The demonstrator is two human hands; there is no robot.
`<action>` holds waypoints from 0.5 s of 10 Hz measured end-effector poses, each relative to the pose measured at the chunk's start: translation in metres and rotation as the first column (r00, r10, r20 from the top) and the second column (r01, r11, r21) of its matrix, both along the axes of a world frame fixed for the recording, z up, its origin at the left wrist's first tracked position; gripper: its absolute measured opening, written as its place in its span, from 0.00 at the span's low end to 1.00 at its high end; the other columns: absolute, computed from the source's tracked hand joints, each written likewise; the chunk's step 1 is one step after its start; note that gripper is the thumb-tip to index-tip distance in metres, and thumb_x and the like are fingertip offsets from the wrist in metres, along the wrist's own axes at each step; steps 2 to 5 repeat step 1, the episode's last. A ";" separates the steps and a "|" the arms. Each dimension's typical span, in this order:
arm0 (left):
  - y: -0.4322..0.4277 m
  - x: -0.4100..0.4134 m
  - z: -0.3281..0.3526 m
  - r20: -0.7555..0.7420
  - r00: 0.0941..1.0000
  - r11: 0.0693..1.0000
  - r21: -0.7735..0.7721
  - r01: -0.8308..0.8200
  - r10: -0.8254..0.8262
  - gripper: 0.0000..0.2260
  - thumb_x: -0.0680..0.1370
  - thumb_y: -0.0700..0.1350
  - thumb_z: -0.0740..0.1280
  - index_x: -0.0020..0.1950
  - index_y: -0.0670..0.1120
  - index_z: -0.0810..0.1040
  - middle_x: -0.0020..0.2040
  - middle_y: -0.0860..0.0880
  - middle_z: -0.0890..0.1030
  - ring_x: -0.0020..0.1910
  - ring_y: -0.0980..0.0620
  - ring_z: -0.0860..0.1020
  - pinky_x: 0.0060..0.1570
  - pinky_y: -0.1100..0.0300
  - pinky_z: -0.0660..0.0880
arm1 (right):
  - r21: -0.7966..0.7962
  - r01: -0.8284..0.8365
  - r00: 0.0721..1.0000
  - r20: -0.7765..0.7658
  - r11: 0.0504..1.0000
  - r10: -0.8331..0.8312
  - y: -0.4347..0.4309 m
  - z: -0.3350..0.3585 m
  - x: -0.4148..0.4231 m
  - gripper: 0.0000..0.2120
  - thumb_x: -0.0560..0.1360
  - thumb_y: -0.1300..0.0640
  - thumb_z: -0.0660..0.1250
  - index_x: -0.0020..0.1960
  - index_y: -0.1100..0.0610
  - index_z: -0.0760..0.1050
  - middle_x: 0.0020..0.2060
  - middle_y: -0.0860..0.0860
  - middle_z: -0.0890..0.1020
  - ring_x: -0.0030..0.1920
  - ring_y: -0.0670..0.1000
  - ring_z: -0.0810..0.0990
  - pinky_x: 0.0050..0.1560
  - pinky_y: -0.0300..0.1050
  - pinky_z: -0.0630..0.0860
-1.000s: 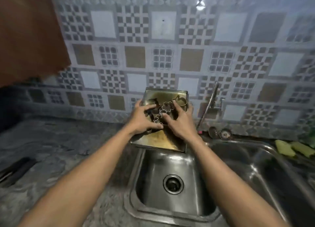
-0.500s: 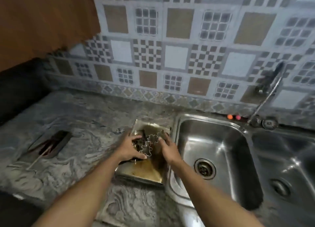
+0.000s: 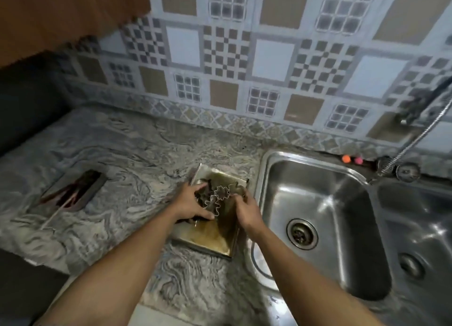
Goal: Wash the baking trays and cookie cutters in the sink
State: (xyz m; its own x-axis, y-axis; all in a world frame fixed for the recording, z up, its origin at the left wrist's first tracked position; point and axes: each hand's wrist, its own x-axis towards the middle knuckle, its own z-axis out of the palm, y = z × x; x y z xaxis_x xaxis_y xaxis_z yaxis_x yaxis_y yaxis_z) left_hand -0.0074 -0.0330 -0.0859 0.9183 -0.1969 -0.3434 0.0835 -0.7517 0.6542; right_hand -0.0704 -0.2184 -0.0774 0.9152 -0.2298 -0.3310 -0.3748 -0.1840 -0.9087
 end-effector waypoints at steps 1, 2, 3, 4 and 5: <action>-0.005 -0.003 0.005 0.063 0.997 0.999 -0.028 -0.035 0.037 0.56 0.52 0.60 0.85 0.76 0.65 0.61 0.81 0.47 0.44 0.80 0.43 0.52 0.76 0.50 0.57 | -0.026 0.036 0.999 0.004 0.999 -0.036 -0.014 -0.001 0.003 0.23 0.80 0.51 0.63 0.74 0.51 0.64 0.65 0.49 0.76 0.57 0.50 0.78 0.63 0.47 0.74; -0.005 -0.003 0.005 0.063 0.997 0.999 -0.028 -0.035 0.037 0.56 0.52 0.60 0.85 0.76 0.65 0.61 0.81 0.47 0.44 0.80 0.43 0.52 0.76 0.50 0.57 | -0.026 0.036 0.999 0.004 0.999 -0.036 -0.014 -0.001 0.003 0.23 0.80 0.51 0.63 0.74 0.51 0.64 0.65 0.49 0.76 0.57 0.50 0.78 0.63 0.47 0.74; -0.005 -0.003 0.005 0.063 0.997 0.999 -0.028 -0.035 0.037 0.56 0.52 0.60 0.85 0.76 0.65 0.61 0.81 0.47 0.44 0.80 0.43 0.52 0.76 0.50 0.57 | -0.026 0.036 0.999 0.004 0.999 -0.036 -0.014 -0.001 0.003 0.23 0.80 0.51 0.63 0.74 0.51 0.64 0.65 0.49 0.76 0.57 0.50 0.78 0.63 0.47 0.74; -0.005 -0.003 0.005 0.063 0.997 0.999 -0.028 -0.035 0.037 0.56 0.52 0.60 0.85 0.76 0.65 0.61 0.81 0.47 0.44 0.80 0.43 0.52 0.76 0.50 0.57 | -0.026 0.036 0.999 0.004 0.999 -0.036 -0.014 -0.001 0.003 0.23 0.80 0.51 0.63 0.74 0.51 0.64 0.65 0.49 0.76 0.57 0.50 0.78 0.63 0.47 0.74; -0.005 -0.003 0.005 0.063 0.997 0.999 -0.028 -0.035 0.037 0.56 0.52 0.60 0.85 0.76 0.65 0.61 0.81 0.47 0.44 0.80 0.43 0.52 0.76 0.50 0.57 | -0.026 0.036 0.999 0.004 0.999 -0.036 -0.014 -0.001 0.003 0.23 0.80 0.51 0.63 0.74 0.51 0.64 0.65 0.49 0.76 0.57 0.50 0.78 0.63 0.47 0.74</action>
